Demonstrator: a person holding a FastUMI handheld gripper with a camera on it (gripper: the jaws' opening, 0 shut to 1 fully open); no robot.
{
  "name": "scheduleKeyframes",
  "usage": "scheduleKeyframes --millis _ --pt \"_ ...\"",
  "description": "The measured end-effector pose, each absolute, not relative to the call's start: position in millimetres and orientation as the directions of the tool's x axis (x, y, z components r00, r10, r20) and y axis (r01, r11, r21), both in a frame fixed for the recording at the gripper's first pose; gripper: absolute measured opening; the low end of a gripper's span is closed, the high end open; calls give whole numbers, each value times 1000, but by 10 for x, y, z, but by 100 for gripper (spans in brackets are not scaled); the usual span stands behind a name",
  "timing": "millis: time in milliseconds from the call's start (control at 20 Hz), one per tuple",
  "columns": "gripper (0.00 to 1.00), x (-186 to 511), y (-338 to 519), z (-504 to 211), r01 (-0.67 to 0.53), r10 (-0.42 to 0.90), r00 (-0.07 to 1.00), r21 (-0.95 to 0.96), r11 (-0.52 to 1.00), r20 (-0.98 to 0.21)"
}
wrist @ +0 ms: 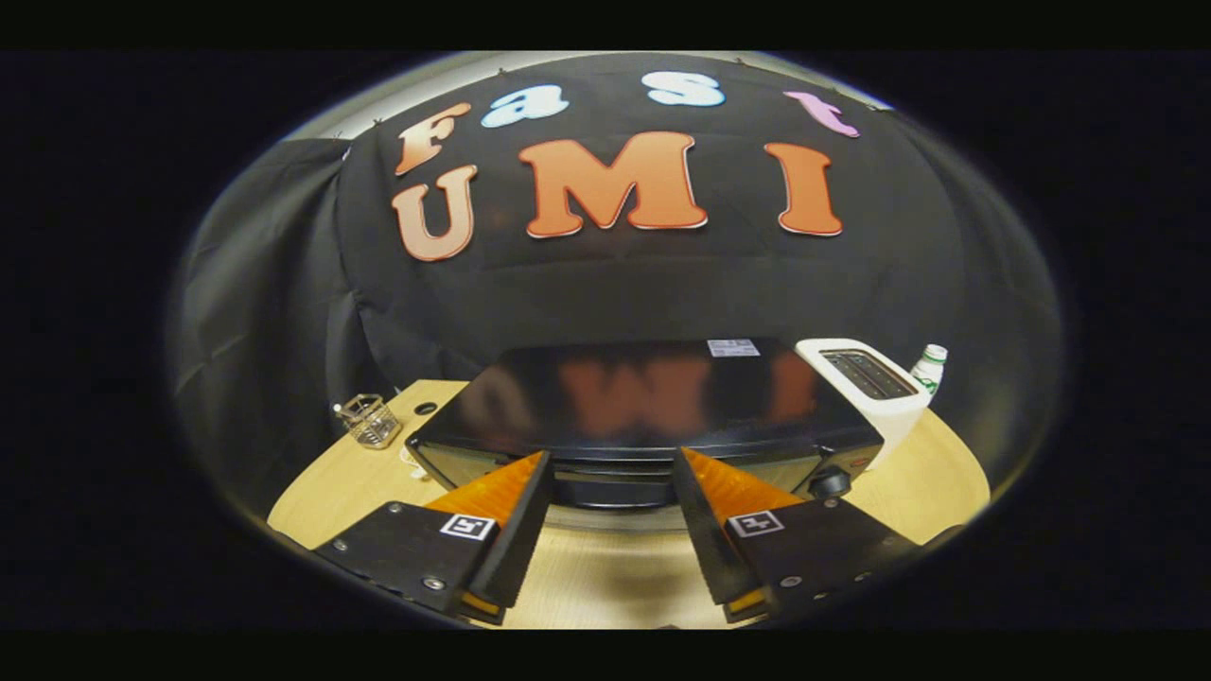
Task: Open the toaster oven, put the food inside, and close the toaster oven door.
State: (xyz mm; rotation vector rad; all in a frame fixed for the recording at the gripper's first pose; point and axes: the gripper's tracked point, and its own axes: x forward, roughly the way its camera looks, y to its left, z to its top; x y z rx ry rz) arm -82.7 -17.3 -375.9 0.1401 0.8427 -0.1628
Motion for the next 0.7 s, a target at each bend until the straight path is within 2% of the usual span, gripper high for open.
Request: scheduleKeyframes --millis 150,400,700 --pt "63 -1075 -128 -3688 213 -61 639 100 972 -767" --pt "60 -1571 -15 -3656 240 -1 571 166 956 -821" --pt "53 -2213 127 -3835 208 61 481 182 961 -875"
